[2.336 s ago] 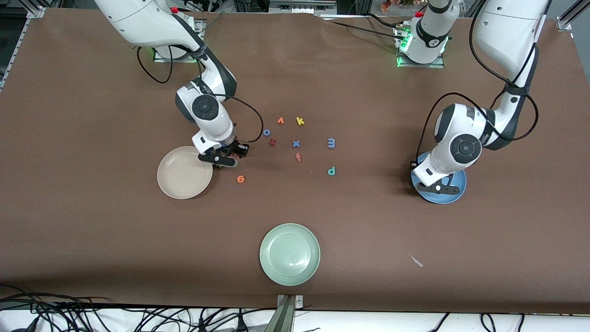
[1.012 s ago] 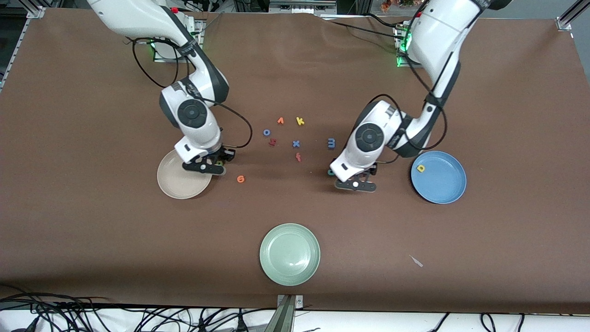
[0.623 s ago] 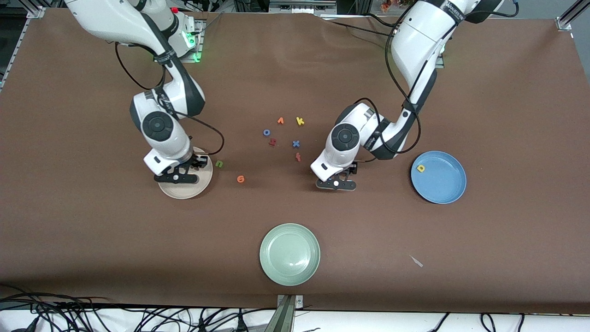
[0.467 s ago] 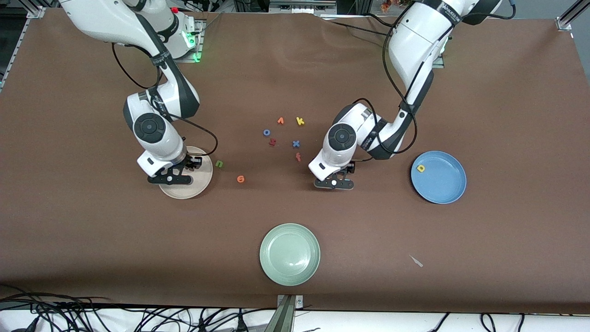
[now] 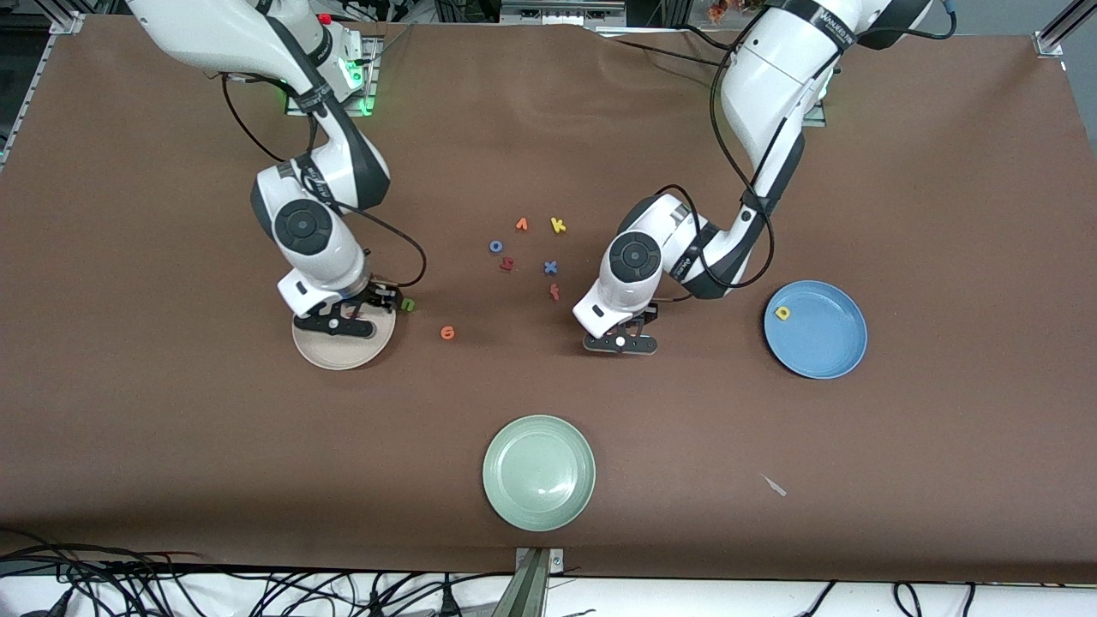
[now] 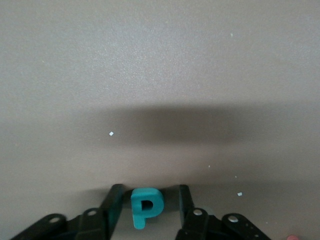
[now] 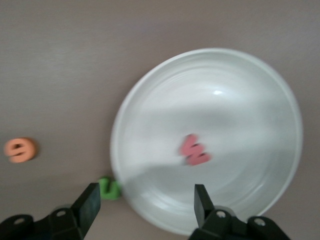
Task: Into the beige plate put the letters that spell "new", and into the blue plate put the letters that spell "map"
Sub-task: 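Carry P with the left gripper while the right gripper grasps green u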
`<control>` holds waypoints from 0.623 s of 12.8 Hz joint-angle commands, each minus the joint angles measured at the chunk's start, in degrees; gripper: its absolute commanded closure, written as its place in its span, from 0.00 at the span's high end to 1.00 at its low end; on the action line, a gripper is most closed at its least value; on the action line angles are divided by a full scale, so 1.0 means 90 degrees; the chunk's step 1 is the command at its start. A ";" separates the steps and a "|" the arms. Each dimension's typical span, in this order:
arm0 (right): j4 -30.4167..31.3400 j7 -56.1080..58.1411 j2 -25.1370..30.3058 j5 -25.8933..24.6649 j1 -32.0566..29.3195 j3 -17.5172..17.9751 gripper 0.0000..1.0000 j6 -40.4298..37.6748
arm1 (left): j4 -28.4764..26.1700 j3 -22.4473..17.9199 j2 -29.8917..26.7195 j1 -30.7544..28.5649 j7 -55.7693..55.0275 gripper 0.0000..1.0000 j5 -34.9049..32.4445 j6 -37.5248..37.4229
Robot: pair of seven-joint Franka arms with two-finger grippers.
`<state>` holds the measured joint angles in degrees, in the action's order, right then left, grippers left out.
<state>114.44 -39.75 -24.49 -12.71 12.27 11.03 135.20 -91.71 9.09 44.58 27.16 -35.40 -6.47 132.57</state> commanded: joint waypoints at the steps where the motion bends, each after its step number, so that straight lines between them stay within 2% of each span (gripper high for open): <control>1: -0.0293 -0.0893 -0.0335 0.0064 0.0256 0.0210 0.84 0.0094 | 0.0151 -0.0043 0.0076 0.0049 -0.0022 0.27 -0.0014 -0.0082; 2: -0.0293 -0.1089 -0.0413 0.0074 0.0373 0.0210 0.84 0.0279 | 0.0151 -0.0043 0.0076 0.0049 -0.0003 0.19 -0.0023 -0.0082; 3: -0.0274 -0.1227 -0.0520 0.0064 0.0404 0.0210 0.82 0.0484 | 0.0151 -0.0043 0.0076 0.0049 -0.0002 0.19 -0.0023 -0.0082; 4: -0.0245 -0.1257 -0.0551 0.0054 0.0423 0.0210 0.77 0.0602 | 0.0151 -0.0043 0.0057 0.0039 0.0027 0.17 -0.0014 -0.0091; 6: -0.0206 -0.1267 -0.0609 0.0064 0.0423 0.0210 0.59 0.0738 | 0.0151 -0.0043 0.0037 0.0029 0.0037 0.11 -0.0014 -0.0111; 7: -0.0118 -0.1267 -0.0629 0.0064 0.0423 0.0210 0.54 0.0914 | 0.0161 -0.0043 -0.0002 -0.0009 0.0066 0.11 -0.0014 -0.0159; 8: 0.0028 -0.1257 -0.0639 0.0064 0.0423 0.0210 0.54 0.1167 | 0.0161 -0.0043 -0.0099 -0.0068 0.0085 0.09 -0.0014 -0.0276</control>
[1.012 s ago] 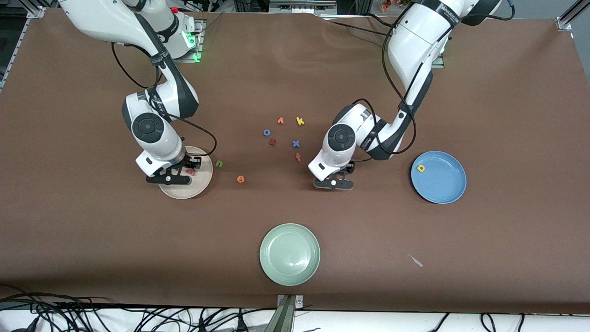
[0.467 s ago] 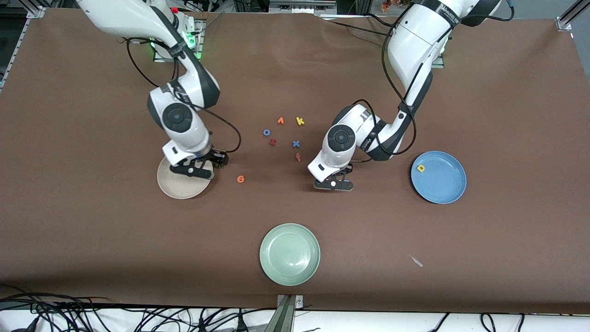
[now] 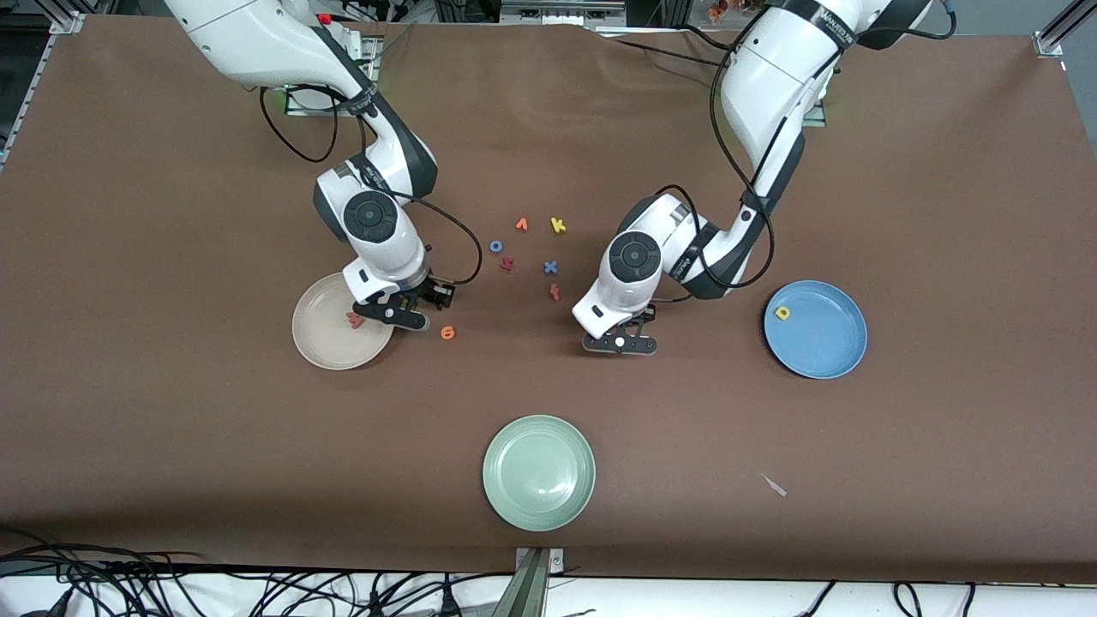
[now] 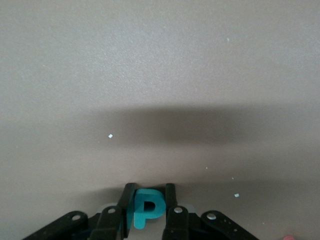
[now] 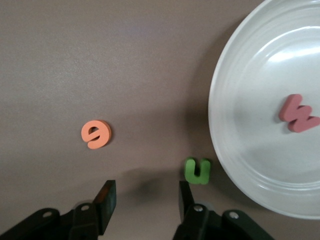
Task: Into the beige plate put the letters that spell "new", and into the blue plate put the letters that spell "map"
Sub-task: 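Carry P with the left gripper while the right gripper grasps green u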
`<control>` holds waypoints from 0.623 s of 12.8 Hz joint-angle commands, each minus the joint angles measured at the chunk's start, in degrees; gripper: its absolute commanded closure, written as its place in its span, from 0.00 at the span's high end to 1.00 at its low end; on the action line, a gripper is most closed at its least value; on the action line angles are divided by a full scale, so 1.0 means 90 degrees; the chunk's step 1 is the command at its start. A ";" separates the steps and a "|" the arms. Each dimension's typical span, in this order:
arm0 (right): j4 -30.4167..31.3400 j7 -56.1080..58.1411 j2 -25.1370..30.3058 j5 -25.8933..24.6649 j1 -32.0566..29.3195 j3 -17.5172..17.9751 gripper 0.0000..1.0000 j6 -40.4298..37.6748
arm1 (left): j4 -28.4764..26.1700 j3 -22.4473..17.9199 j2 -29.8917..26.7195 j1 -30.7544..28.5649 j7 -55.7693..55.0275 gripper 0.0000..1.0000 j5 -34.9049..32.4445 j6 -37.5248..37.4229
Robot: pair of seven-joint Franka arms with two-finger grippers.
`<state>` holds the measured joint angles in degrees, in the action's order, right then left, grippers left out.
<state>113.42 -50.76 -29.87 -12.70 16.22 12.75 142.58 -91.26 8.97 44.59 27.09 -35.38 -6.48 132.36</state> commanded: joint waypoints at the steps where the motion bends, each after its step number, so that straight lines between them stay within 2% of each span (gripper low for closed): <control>1: 0.0239 0.0005 -0.0031 0.0064 -0.0015 0.0009 0.55 0.0455 | 0.0140 -0.0030 -0.0226 -0.0157 0.0229 0.08 0.0007 -0.0631; 5: 0.0405 0.0248 0.0047 0.0015 -0.0045 -0.0050 0.63 0.0447 | 0.0101 0.0019 -0.0831 -0.1044 0.1613 0.08 0.0104 -0.1979; 8: 0.0611 0.0551 0.0154 0.0005 -0.0094 -0.0166 0.63 0.0457 | -0.0404 0.0019 -0.1310 -0.1855 0.2960 0.08 0.0085 -0.2285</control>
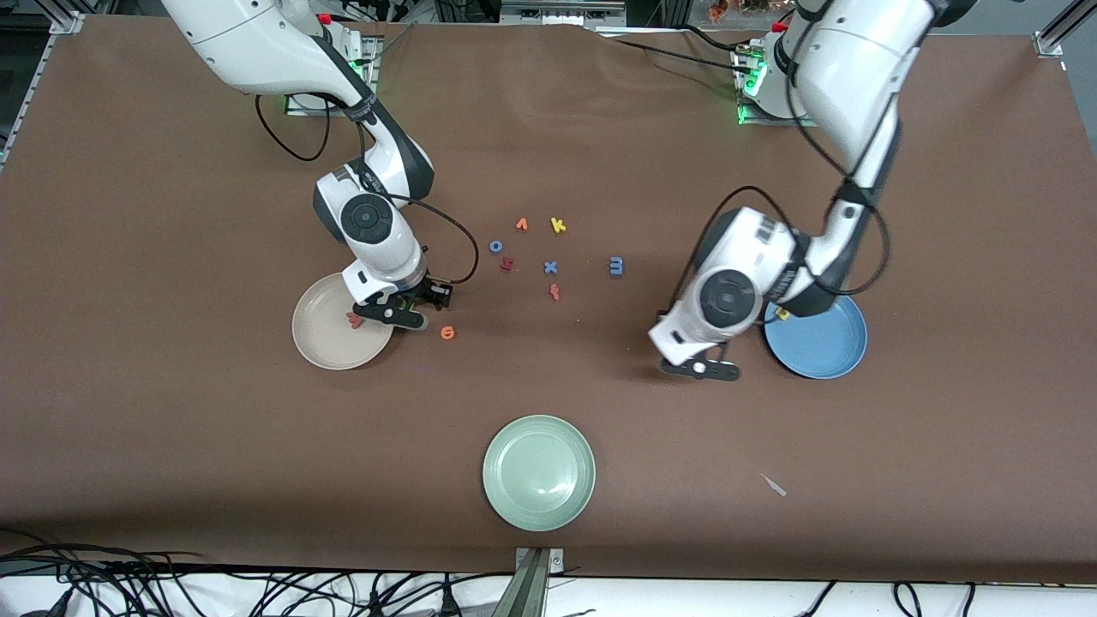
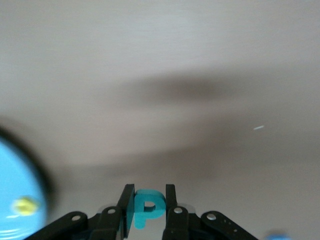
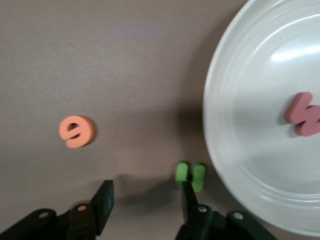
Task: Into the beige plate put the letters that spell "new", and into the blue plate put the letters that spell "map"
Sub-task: 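Carry P with the left gripper while the right gripper grasps green u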
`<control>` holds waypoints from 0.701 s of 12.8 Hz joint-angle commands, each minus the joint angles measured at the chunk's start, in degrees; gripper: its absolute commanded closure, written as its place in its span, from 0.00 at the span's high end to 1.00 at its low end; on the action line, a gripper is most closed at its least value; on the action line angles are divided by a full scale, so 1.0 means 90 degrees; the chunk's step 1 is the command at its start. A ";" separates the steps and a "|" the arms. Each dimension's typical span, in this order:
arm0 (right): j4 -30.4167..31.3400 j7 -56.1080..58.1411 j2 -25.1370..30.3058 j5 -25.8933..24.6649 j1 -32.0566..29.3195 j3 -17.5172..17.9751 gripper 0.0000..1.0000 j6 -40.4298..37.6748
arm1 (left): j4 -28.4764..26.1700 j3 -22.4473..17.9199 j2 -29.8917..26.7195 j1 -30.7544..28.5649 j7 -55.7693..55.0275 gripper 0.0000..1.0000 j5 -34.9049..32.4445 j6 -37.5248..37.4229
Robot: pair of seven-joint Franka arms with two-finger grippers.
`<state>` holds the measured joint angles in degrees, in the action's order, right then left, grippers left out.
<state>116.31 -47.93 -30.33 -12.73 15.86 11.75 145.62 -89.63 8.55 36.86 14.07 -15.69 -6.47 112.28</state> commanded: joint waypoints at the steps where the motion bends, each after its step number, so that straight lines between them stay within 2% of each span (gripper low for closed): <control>1: 0.0367 0.0354 0.0215 -0.0001 -0.0063 -0.0065 0.63 0.0177 | -0.0820 0.0065 -0.0608 -0.0701 0.1193 0.08 -0.0002 -0.0054; 3: 0.0572 0.0627 0.0283 -0.0001 -0.0170 -0.0163 0.63 0.0343 | -0.1240 0.0056 -0.0872 -0.1112 0.1868 0.08 -0.0032 0.0004; 5: 0.0622 0.0667 0.0323 -0.0001 -0.0229 -0.0163 0.63 0.0354 | -0.1650 0.0065 -0.1009 -0.1405 0.2163 0.08 -0.0431 0.0228; 7: 0.0622 0.0658 0.0323 -0.0001 -0.0229 -0.0163 0.63 0.0363 | -0.2109 0.0065 -0.1107 -0.1659 0.2446 0.08 -0.0617 0.0743; 8: 0.0622 0.0658 0.0323 -0.0001 -0.0229 -0.0163 0.62 0.0363 | -0.2363 0.0065 -0.1136 -0.1786 0.2553 0.11 -0.0734 0.1095; 9: 0.0622 0.0658 0.0333 -0.0001 -0.0229 -0.0163 0.59 0.0363 | -0.2462 0.0065 -0.1146 -0.1816 0.2554 0.38 -0.0765 0.1224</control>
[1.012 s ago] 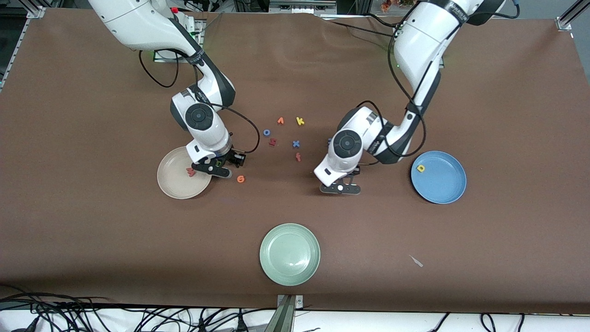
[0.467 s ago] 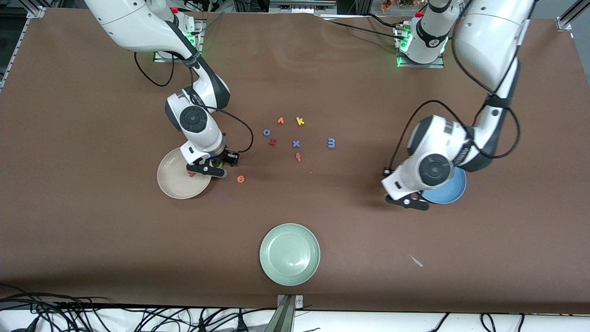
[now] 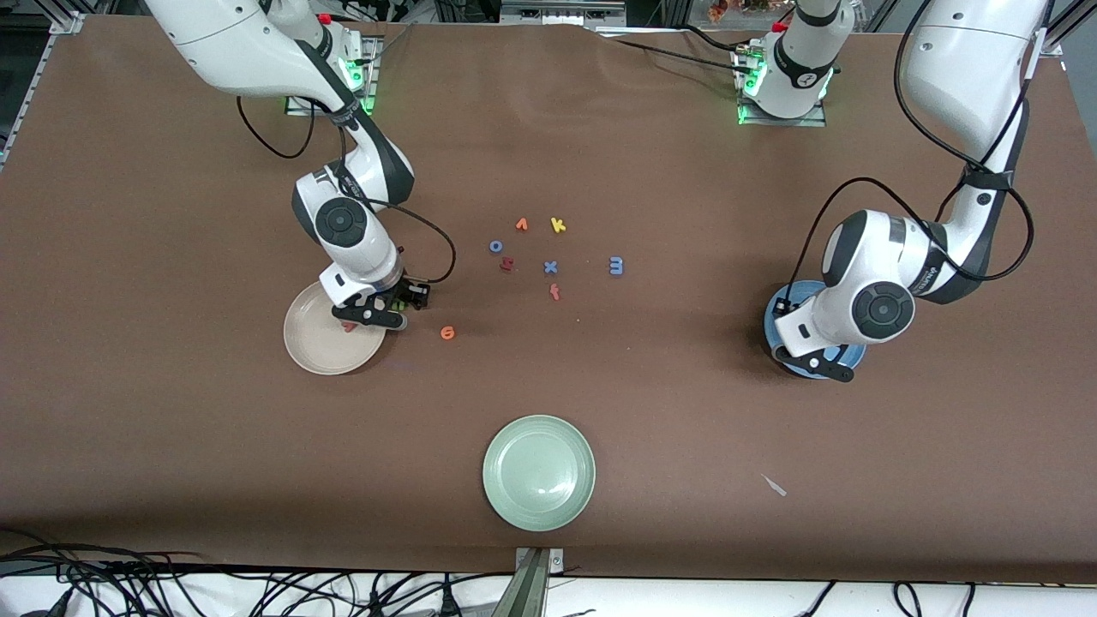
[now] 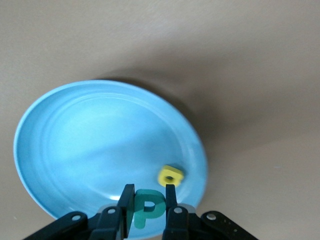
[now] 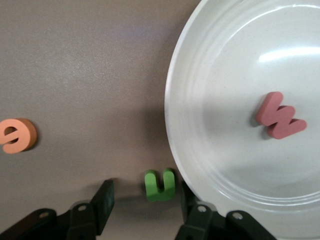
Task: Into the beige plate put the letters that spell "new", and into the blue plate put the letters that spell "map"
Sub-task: 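Release P with the left gripper while the right gripper releases u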
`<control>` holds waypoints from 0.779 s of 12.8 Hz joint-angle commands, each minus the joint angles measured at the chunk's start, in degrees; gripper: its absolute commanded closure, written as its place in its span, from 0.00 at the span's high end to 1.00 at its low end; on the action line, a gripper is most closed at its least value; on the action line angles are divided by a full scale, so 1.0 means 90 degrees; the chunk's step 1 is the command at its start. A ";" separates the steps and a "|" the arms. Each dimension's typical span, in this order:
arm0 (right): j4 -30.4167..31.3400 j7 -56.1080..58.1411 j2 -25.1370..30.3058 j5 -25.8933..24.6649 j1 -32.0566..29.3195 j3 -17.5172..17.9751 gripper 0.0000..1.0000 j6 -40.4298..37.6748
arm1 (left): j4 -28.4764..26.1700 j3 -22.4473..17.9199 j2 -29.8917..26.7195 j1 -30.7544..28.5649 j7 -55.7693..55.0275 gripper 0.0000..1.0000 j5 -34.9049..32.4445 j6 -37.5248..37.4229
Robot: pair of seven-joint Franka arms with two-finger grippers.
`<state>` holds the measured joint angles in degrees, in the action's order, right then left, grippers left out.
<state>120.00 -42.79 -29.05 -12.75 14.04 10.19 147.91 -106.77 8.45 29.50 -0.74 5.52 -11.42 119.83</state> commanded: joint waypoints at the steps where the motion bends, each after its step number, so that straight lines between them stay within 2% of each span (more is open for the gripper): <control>1: 0.0211 0.0086 0.0191 0.0000 -0.0026 0.0011 0.55 0.0109 | -0.0549 0.0077 -0.0319 -0.0171 0.0206 0.92 -0.0215 0.0377; 2: 0.0221 0.0086 0.0191 0.0000 -0.0026 0.0011 0.55 0.0109 | -0.0472 0.0096 -0.0348 -0.0113 0.0110 1.00 -0.0167 0.0261; 3: 0.0231 0.0096 0.0191 -0.0010 -0.0026 0.0011 0.51 0.0109 | -0.0374 0.0193 -0.0387 -0.0064 -0.0046 1.00 -0.0098 0.0154; 7: 0.0474 0.0368 0.0181 -0.0019 -0.0026 -0.0115 0.47 0.0508 | -0.0324 0.1461 -0.0378 -0.0074 -0.1851 1.00 0.0164 0.0240; 10: 0.0485 0.0418 0.0210 -0.0019 -0.0026 -0.0126 0.28 0.0519 | -0.0421 0.2262 -0.0320 -0.0035 -0.3255 1.00 0.0244 0.0726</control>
<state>122.37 -40.17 -28.26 -12.76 14.03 9.55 151.49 -109.27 26.17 27.22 -0.87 -17.80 -10.32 123.44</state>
